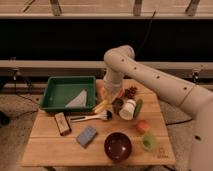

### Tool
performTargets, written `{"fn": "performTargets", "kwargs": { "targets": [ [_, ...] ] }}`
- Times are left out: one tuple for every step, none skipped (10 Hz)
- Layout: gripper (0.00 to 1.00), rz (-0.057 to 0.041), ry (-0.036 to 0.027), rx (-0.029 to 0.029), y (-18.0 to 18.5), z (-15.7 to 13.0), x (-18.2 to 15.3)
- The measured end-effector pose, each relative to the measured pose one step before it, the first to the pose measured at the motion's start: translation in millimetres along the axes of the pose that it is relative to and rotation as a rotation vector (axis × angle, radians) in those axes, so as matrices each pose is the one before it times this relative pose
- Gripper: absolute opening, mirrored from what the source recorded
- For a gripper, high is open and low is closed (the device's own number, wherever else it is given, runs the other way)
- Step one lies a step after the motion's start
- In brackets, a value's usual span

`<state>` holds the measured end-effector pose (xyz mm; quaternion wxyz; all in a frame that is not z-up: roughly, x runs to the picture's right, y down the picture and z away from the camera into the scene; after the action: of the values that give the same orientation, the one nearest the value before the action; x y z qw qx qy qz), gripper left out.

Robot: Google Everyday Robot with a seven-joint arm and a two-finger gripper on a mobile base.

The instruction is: Place banana in tray

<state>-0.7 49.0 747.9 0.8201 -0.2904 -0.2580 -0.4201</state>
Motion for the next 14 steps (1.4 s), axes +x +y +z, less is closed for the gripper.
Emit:
{"fn": "performTargets", "kwargs": {
  "targets": [
    [0.0,-0.03834,0.00062,0.00398,-27.25,-3.7,-1.83],
    [0.0,-0.03005,0.0,0.00224,-20.63,-2.93,-0.15],
    [0.0,-0.04244,0.00276,0.01225,-30.52,-4.62,5.18],
    [0.0,-0.02792,0.00444,0.0099,-19.09,-2.83,8.31],
    [0.0,-0.01688,0.00373,0.00633,-11.92,0.35,6.55],
    [0.0,-0.01503,0.00549,0.00714,-11.33,1.95,5.42],
    [0.0,-0.01411,0.01628,0.02335,-15.4,5.67,6.06],
    [0.0,-0.00798,0.01243,0.0145,-6.94,4.62,1.05],
    [0.0,-0.00877,0.0215,0.01984,-9.19,8.3,-1.8],
    [0.02,-0.00446,0.02294,0.02011,-9.45,11.91,-3.54],
    [0.08,-0.00118,0.01477,0.00835,-5.58,8.32,-2.51],
    [0.18,-0.00289,0.01696,0.00405,-5.04,9.97,-2.25],
    [0.28,0.0024,0.01187,0.00299,-4.21,8.57,-1.31],
    [0.4,0.00915,0.00787,0.00557,-5.07,5.64,0.78]
  ]
}}
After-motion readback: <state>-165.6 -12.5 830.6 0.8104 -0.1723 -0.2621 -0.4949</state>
